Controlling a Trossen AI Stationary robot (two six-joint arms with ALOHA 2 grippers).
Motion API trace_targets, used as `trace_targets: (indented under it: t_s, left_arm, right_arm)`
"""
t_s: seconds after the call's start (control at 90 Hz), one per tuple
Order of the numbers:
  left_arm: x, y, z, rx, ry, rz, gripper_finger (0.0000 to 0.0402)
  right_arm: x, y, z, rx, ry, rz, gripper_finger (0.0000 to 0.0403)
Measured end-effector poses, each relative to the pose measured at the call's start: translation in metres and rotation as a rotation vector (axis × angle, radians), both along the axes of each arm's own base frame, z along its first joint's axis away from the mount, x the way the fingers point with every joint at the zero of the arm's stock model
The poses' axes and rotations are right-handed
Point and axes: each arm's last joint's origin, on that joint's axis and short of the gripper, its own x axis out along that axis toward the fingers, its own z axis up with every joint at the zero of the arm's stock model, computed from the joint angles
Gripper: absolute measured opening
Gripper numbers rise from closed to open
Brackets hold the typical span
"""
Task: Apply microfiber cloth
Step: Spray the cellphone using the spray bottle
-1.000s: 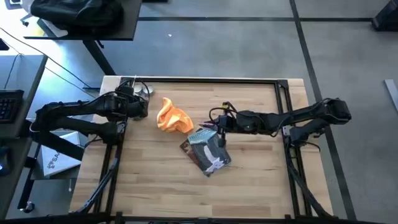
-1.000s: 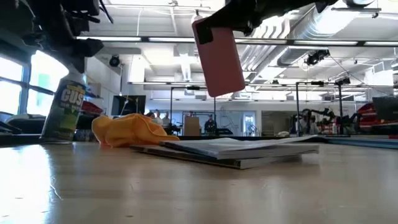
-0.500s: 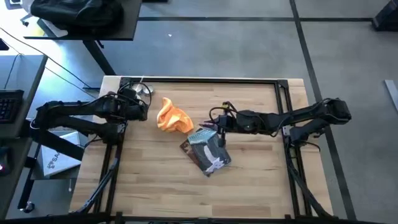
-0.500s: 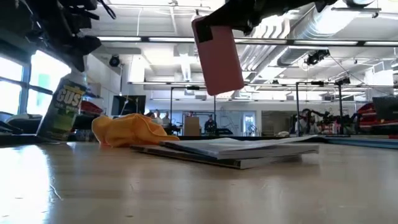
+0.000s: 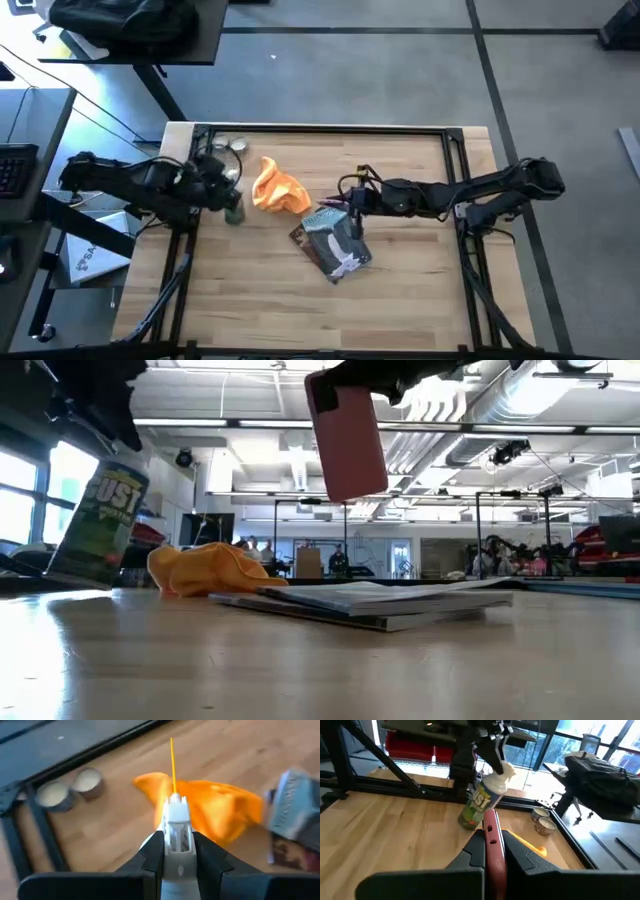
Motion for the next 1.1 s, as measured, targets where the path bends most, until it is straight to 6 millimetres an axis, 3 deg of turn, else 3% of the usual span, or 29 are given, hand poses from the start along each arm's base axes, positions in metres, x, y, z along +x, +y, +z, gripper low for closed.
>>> trace_targets:
  t_s: [0.244, 0.456, 0.633, 0.811, 1.1]
  left_arm:
    - [0.039, -0.006, -0.016, 0.285, -0.153, 0.058, 0.0051]
    - [0.098, 0.022, -0.037, 0.442, -0.127, 0.091, 0.0051]
    - [0.13, 0.048, -0.027, 0.48, -0.257, 0.008, 0.0051]
    - [0.115, 0.046, -0.002, 0.468, -0.173, -0.02, 0.0051]
    - [0.059, 0.003, 0.009, 0.189, -0.168, -0.17, 0.0051]
  right_arm:
    - [0.0, 0.005, 0.004, 0.003, -0.045, 0.016, 0.0]
    - [0.001, 0.005, 0.006, 0.003, -0.067, 0.016, 0.0]
    - [0.001, 0.005, 0.006, -0.011, -0.065, 0.018, 0.0]
    - [0.0, 0.006, 0.006, -0.008, -0.062, 0.005, 0.0]
    - [0.002, 0.015, 0.003, 0.021, -0.07, -0.036, 0.0]
